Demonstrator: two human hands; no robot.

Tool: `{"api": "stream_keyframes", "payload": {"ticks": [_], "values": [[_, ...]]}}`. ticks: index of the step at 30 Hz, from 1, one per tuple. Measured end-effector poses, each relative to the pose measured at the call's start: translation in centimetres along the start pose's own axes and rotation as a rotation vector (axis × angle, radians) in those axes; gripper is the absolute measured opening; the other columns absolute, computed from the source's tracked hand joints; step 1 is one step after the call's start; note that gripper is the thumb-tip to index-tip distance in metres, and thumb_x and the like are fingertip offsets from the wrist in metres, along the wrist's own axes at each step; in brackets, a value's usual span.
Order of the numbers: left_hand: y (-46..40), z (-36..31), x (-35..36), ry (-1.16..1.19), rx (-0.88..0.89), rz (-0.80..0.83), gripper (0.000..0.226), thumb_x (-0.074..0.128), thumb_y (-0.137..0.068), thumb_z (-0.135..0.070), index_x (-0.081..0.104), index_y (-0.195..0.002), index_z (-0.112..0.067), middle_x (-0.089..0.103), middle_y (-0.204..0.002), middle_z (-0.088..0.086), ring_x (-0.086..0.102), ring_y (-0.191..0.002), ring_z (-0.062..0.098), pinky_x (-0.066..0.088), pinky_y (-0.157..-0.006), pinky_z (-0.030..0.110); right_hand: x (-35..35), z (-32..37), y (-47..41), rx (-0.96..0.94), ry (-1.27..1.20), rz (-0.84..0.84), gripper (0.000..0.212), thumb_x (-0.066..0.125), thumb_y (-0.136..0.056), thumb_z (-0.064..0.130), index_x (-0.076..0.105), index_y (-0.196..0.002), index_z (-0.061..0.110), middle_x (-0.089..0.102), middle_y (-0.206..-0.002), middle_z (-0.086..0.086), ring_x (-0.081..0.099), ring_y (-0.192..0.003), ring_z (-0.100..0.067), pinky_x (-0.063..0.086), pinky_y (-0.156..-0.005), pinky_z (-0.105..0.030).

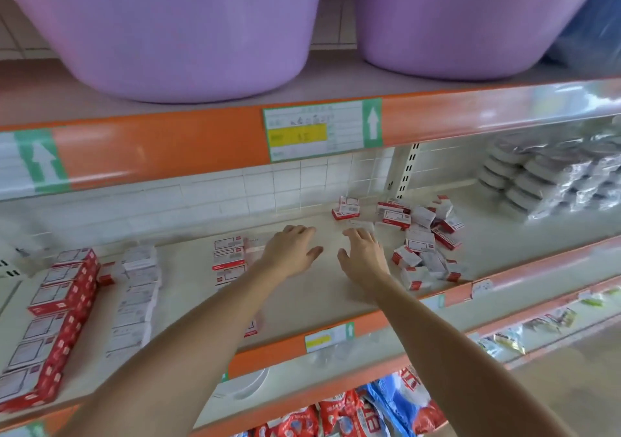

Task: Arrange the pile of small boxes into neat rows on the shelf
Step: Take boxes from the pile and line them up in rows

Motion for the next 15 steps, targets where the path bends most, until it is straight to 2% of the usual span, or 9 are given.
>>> {"api": "stream_keyframes", "payload": {"ticks": [5,11,15], "values": [[-3.6,-4.2,1.6,0.016,-0.003,0.020,0.055,0.046,-0.099,-0.048,0.044,-0.143,-0.014,0.049,-0.145,0.004,0.040,-0.135,0.025,0.039,-0.107,0.040,-2.8,-6.0,-2.1,0.057,0.026,-0.023,0.048,0.055,-0.091,0.025,0.049,-0.138,0.014,0.050,-0.138,-0.008,0.043,-0.128,-0.030,0.037,-0.107,-0.044],[-7.6,-9.0,2.5,0.027,0.013,-0.017,0.051,0.049,-0.098,-0.045,0.046,-0.141,-0.016,0.050,-0.144,0.004,0.042,-0.133,0.026,0.041,-0.103,0.039,-5.3,-11.4,-4.8,0.081,0.046,-0.063,0.046,0.053,-0.089,0.019,0.051,-0.134,0.012,0.050,-0.134,-0.013,0.041,-0.124,-0.033,0.033,-0.107,-0.043],[-9.7,-11.3,3.3,0.036,-0.003,-0.010,0.046,0.051,-0.098,-0.042,0.050,-0.134,-0.013,0.052,-0.140,0.006,0.045,-0.130,0.028,0.041,-0.100,0.038,-6.1,-13.9,-6.2,0.126,0.078,-0.067,0.050,0.053,-0.089,0.021,0.046,-0.138,0.012,0.041,-0.142,-0.014,0.033,-0.130,-0.035,0.031,-0.108,-0.046]]}}
Point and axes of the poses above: each hand's wrist, its own y-axis away from the middle knuckle, its own x-axis out of the palm, z = x × y, the point moved 8 cm from there along -y, towards the middle knuckle
